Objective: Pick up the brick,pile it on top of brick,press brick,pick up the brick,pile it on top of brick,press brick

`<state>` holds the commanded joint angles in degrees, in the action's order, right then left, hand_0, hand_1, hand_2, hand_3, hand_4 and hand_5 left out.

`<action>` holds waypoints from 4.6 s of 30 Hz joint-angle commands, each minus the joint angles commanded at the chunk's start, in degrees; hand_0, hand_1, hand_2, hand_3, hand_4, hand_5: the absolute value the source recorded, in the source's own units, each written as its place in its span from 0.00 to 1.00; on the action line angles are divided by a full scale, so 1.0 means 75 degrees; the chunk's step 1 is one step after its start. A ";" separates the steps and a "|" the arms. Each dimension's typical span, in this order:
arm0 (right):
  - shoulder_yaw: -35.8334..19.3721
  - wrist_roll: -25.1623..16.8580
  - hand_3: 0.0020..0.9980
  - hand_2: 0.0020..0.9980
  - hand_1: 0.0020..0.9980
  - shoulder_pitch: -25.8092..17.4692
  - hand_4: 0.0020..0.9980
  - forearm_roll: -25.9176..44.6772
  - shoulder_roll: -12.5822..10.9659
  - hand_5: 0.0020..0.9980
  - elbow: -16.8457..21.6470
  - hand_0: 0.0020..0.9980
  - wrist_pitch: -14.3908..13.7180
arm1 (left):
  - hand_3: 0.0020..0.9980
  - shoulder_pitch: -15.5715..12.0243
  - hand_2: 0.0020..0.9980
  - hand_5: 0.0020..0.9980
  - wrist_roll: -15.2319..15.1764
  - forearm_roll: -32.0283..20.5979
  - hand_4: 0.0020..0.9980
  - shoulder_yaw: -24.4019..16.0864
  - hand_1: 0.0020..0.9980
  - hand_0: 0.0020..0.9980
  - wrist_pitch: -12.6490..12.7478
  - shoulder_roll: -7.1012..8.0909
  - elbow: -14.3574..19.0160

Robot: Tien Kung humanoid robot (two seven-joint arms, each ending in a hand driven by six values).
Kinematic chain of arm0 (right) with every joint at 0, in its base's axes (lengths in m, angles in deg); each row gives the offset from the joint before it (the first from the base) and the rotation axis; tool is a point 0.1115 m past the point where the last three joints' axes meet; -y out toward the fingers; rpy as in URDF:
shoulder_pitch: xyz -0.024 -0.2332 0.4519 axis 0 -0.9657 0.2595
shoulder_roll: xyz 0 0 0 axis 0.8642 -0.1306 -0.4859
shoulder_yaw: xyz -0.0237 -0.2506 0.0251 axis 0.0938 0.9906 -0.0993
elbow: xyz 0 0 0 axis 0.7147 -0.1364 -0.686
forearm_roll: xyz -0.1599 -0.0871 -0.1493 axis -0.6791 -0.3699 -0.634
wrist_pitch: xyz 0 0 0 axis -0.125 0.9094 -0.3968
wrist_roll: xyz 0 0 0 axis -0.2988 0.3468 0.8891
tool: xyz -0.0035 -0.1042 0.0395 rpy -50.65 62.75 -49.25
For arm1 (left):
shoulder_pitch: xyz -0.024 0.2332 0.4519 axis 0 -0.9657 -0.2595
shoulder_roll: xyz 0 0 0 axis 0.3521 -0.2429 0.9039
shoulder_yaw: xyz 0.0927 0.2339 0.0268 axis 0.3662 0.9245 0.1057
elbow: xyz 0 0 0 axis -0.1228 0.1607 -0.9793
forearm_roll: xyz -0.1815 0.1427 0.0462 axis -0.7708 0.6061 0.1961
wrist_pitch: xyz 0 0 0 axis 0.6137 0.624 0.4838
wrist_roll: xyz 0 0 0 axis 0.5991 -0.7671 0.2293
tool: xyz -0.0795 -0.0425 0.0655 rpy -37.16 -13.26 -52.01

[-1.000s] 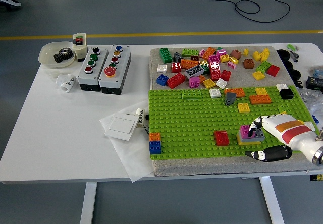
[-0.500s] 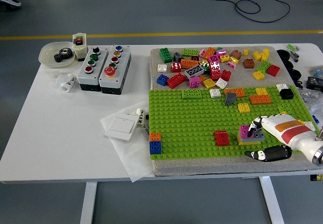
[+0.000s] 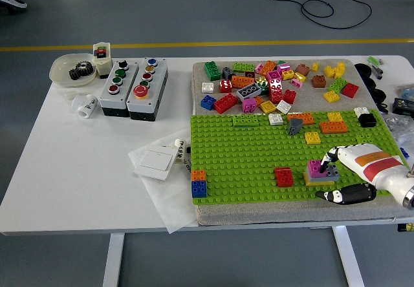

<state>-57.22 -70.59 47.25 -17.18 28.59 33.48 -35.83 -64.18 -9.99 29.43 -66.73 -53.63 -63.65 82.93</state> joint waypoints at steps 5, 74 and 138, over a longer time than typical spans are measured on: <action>-0.0036 0.0005 0.55 0.71 0.66 -0.0007 0.90 -0.0015 -0.0011 0.53 0.0000 0.67 0.0002 | 0.62 0.0010 0.83 0.67 -0.0003 -0.0023 0.64 0.0006 0.80 0.76 0.0005 0.0000 0.0000; -0.2487 -0.3485 0.69 0.77 0.73 -0.0501 0.99 0.8903 0.1544 0.70 -0.1031 0.77 -0.3820 | 0.62 -0.0065 0.83 0.67 0.0144 0.0173 0.65 -0.0081 0.79 0.76 -0.0030 -0.0007 0.0000; -0.3655 -0.3272 0.84 0.84 0.81 -0.0889 1.00 0.9920 0.2849 1.00 -0.2387 0.87 -0.2157 | 0.62 -0.0219 0.82 0.67 -0.0027 0.0389 0.64 0.0213 0.81 0.78 -0.0317 -0.0223 0.0000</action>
<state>-84.63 -95.13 40.58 57.22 49.96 15.57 -52.01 -65.82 -10.20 32.35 -65.14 -56.01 -65.33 82.93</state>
